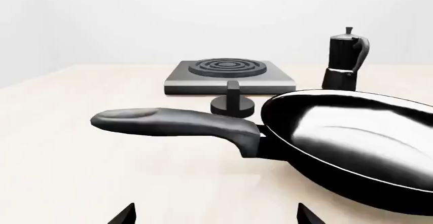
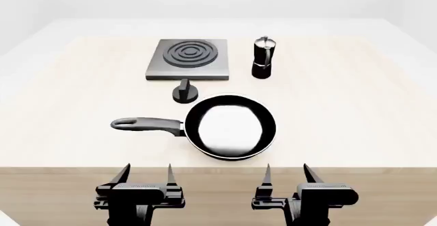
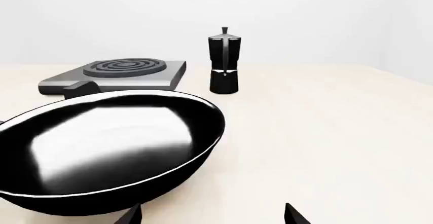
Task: Turn on the stove and put the frying pan on it.
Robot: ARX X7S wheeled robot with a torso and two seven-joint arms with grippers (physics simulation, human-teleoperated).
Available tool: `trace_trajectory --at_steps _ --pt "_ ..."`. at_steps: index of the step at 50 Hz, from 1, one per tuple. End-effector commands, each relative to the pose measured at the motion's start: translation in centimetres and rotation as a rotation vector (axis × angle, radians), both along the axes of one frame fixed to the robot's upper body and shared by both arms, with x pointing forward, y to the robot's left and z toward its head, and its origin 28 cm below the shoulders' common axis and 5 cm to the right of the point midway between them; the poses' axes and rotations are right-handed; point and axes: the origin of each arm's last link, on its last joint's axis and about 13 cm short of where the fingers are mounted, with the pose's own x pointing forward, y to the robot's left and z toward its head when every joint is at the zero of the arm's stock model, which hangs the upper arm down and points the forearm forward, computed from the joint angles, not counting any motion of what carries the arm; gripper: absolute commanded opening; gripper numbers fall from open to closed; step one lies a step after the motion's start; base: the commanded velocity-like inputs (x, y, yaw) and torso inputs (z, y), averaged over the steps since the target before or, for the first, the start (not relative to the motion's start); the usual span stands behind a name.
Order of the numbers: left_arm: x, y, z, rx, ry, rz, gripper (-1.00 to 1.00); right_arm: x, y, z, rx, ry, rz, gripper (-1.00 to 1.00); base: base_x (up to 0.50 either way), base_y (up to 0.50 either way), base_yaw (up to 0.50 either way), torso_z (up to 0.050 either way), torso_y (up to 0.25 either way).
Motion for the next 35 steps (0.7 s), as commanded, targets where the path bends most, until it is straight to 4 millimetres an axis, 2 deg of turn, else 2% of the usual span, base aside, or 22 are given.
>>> trace_trajectory --at_steps 1,9,29,31,32,33,34,35 --pt "-0.6 -0.2 -0.1 0.013 -0.004 -0.03 1.0 -0.8 -0.1 0.0 0.003 0.0 0.006 1.0 0.0 0.0 0.0 0.0 0.0" --pt "0.0 -0.2 -0.3 0.038 0.013 0.002 1.0 -0.1 -0.1 0.1 0.015 0.015 0.0 1.0 0.0 0.0 0.0 0.0 0.0" --pt "-0.5 -0.3 -0.2 0.027 -0.015 -0.019 1.0 -0.5 -0.1 0.4 0.018 0.026 -0.014 1.0 0.0 0.0 0.0 0.0 0.0" --pt "-0.5 -0.3 0.2 0.008 -0.001 -0.012 1.0 -0.5 -0.2 1.3 0.04 0.034 -0.023 1.0 0.0 0.0 0.0 0.0 0.0" --pt "-0.3 -0.5 2.0 0.024 0.007 0.003 1.0 -0.2 -0.2 3.1 0.008 0.034 -0.022 1.0 0.0 0.0 0.0 0.0 0.0" --pt "-0.2 -0.5 3.0 0.017 0.028 0.012 1.0 0.0 -0.2 4.2 -0.009 0.053 0.008 1.0 0.0 0.0 0.0 0.0 0.0" --pt "0.3 -0.5 5.7 0.092 -0.02 -0.011 1.0 0.7 -0.2 7.4 -0.043 -0.036 -0.025 1.0 0.0 0.0 0.0 0.0 0.0" --pt "0.6 -0.5 7.5 0.118 -0.039 0.002 1.0 1.2 -0.3 9.5 0.006 -0.031 0.007 1.0 0.0 0.0 0.0 0.0 0.0"
